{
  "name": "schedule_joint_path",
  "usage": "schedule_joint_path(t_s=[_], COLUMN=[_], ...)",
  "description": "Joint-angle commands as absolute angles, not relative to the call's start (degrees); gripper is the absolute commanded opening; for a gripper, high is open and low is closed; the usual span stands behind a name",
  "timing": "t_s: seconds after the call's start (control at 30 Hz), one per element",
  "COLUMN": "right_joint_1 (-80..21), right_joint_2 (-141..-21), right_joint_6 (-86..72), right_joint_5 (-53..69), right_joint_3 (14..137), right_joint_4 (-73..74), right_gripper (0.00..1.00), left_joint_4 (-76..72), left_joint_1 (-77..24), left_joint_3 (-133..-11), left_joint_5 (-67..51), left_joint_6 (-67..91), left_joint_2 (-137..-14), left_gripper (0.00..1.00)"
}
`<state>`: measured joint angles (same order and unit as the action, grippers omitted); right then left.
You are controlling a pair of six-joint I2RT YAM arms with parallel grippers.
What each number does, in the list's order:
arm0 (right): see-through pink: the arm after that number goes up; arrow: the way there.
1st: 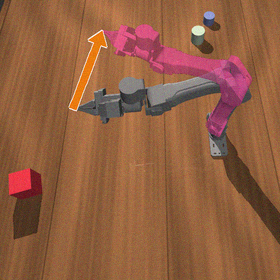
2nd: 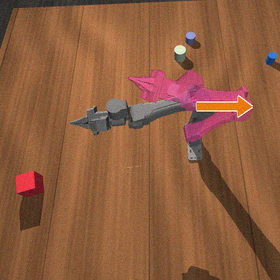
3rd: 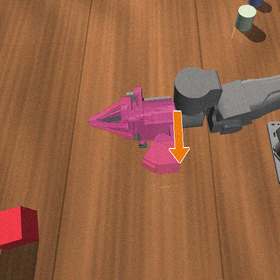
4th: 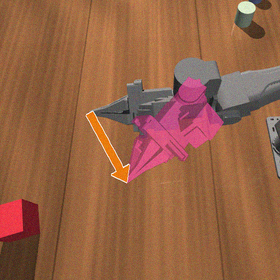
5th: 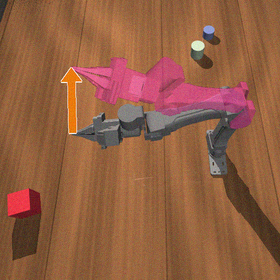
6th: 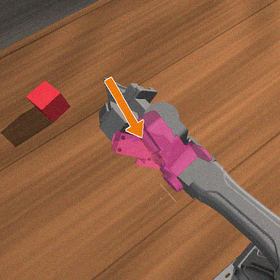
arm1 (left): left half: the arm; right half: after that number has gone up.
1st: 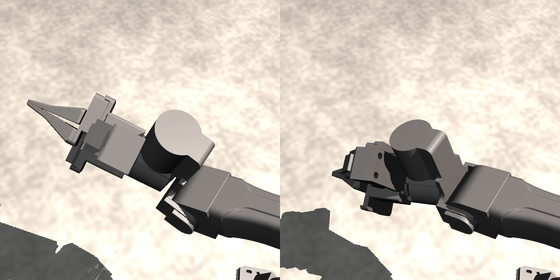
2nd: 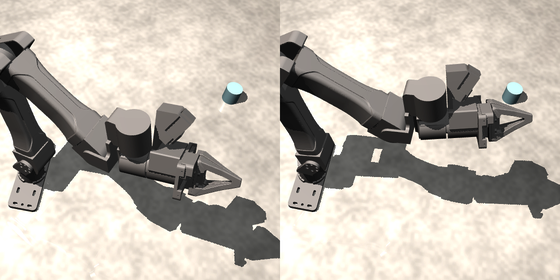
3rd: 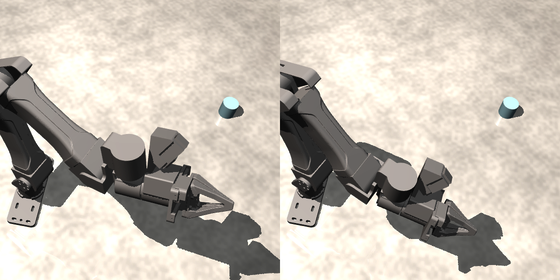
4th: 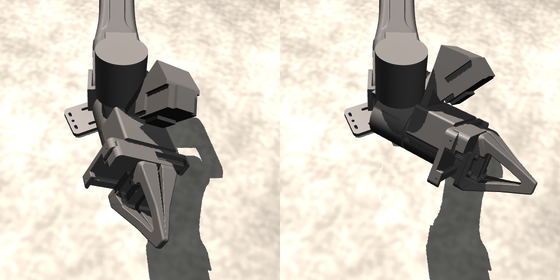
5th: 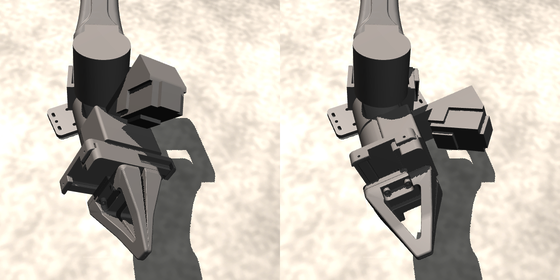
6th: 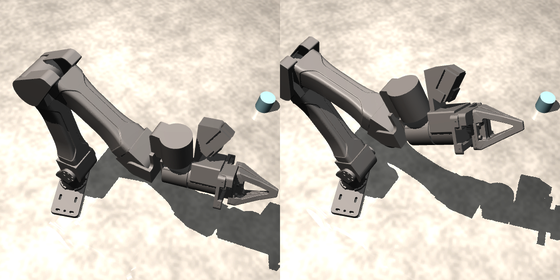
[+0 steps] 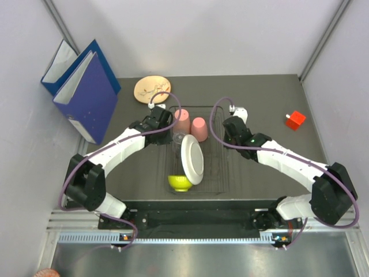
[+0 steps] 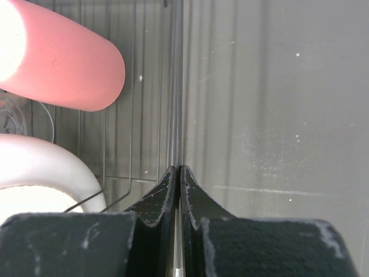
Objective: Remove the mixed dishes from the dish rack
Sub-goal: Adjust the dish rack at the center of the board.
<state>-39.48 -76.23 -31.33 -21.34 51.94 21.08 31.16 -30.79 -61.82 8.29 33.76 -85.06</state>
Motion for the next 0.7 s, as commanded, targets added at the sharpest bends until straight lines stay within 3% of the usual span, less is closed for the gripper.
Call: schedule_joint_path(t_s=[0.0, 0.27, 0.37, 0.4, 0.47, 0.53, 0.6, 0.67], right_joint_1=[-39.0, -39.0, -39.0, -39.0, -39.0, -39.0, -39.2, -39.5], right_joint_2=[-75.8, -76.0, -76.3, -76.4, -76.3, -76.0, -75.8, -75.4], right_joint_6=[-32.9, -31.9, -31.6, -31.5, -31.5, -31.4, -31.3, -31.4], right_joint_5=[-15.8, -15.7, -15.7, -15.7, -15.8, -15.9, -16.1, -17.0], right_joint_3=[51.0, 51.9, 52.7, 52.9, 53.0, 53.3, 53.7, 54.7], right_joint_4=[17.1, 17.2, 18.1, 18.5, 18.7, 19.1, 19.5, 20.6], right_gripper=[0.00, 0.00, 0.08, 0.13, 0.19, 0.34, 0.49, 0.58], left_joint_4=[20.4, 21.4, 21.7, 21.8, 21.8, 22.0, 22.7, 23.1], left_joint_1=[-31.6, -31.6, -31.6, -31.6, -31.6, -31.6, -31.6, -31.6], left_joint_3=[-65.3, -64.3, -63.5, -62.8, -62.2, -61.6, -61.4, -61.7], left_joint_5=[2.3, 4.2, 4.8, 5.1, 5.6, 5.9, 6.7, 7.2], left_joint_6=[36.3, 35.8, 35.7, 35.7, 35.7, 35.7, 35.6, 35.3], left_joint_2=[-86.6, -84.3, -82.9, -82.4, -81.2, -80.3, -79.5, -78.5], left_gripper=[0.00, 0.02, 0.16, 0.27, 0.37, 0.52, 0.59, 0.67])
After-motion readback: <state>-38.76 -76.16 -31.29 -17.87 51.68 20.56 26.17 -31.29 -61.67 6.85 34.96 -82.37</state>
